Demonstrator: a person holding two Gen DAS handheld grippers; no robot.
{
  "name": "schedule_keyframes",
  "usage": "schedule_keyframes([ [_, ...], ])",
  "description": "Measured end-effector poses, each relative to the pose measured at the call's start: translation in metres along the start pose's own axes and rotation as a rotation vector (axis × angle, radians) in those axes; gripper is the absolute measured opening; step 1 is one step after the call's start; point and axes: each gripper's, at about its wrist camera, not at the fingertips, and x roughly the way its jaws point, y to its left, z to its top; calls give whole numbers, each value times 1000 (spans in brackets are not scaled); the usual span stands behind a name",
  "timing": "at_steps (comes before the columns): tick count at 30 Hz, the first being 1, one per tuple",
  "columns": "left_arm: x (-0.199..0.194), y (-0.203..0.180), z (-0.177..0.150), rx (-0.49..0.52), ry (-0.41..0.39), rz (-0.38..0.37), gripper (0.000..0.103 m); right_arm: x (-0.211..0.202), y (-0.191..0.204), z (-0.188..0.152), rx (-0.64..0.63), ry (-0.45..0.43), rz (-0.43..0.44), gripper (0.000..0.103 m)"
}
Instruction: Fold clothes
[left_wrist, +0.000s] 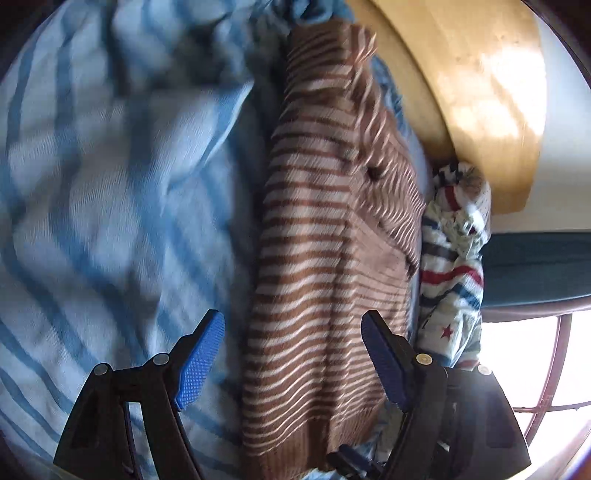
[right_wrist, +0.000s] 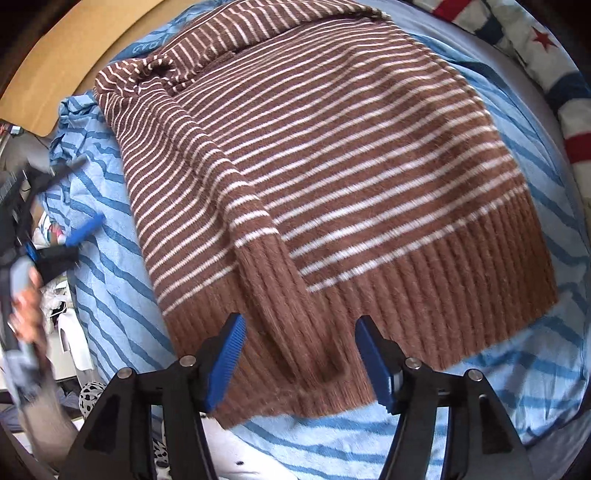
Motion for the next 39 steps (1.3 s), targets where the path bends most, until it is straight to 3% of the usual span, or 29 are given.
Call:
schedule_keyframes([
  [2,-3,-30,21,71,-37,55,77,5,4,11,-5,1,9,66],
  [4,5,-68,42,149,-55,170,77,8,8,22,-6,1,27,66],
  [8,36,-119,75,229,-38,373,77,11,13,46,3,-13,46,66],
  [10,58,-135,88,271,-28,474,77,11,15,62,12,-28,10,66],
  [14,110,-142,112,282,23,609,77,10,13,90,14,-64,-48,69],
  [18,159,-119,117,341,110,763,77,19,11,108,12,-46,-55,69],
  [21,149,-113,113,358,50,728,69,23,12,110,-19,-22,-52,69],
  [23,136,-108,112,348,30,696,47,28,24,106,-60,2,-30,69],
  [26,109,-93,114,292,27,585,29,39,34,94,-102,64,14,71],
  [28,91,-84,115,263,22,524,23,50,38,88,-115,96,-8,69],
  [30,73,-75,114,248,12,475,21,51,43,84,-127,94,-12,27],
  [32,51,-67,111,244,-9,447,20,44,50,80,-142,78,28,13],
  [36,-7,-39,106,235,-63,409,20,20,93,67,-282,82,134,13],
  [39,-43,-11,109,200,-81,427,20,34,131,42,-395,194,192,13],
])
